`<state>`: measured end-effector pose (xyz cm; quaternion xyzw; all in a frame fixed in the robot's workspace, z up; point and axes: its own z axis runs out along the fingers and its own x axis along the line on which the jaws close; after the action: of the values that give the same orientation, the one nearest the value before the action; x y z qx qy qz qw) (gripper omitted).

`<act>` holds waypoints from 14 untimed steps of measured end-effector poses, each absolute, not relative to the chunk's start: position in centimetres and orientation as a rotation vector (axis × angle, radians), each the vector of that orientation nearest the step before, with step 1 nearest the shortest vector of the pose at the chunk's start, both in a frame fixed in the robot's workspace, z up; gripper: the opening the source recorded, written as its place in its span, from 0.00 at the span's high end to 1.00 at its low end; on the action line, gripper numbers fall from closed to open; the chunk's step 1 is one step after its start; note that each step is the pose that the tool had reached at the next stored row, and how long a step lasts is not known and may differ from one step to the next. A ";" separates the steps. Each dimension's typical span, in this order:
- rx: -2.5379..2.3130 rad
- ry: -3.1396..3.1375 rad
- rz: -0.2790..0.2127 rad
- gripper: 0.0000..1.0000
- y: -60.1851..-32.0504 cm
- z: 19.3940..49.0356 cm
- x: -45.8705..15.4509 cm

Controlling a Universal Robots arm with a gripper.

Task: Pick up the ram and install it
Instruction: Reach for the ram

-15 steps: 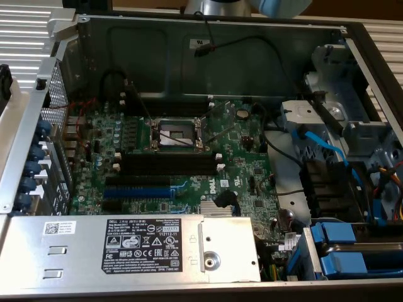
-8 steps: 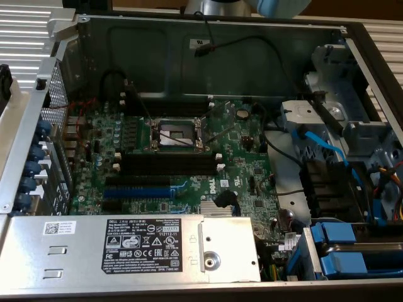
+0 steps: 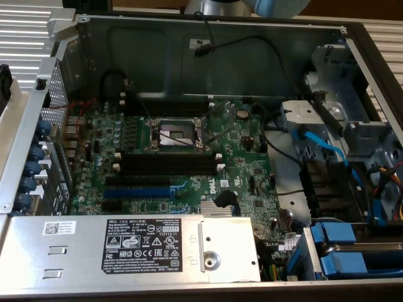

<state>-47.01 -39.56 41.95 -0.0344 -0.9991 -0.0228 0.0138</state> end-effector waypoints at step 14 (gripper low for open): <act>-0.103 -3.110 -0.071 0.90 -39.0 40.3 -48.0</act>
<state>-48.04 -39.00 40.27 -0.0331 -0.9991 -0.0227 0.0143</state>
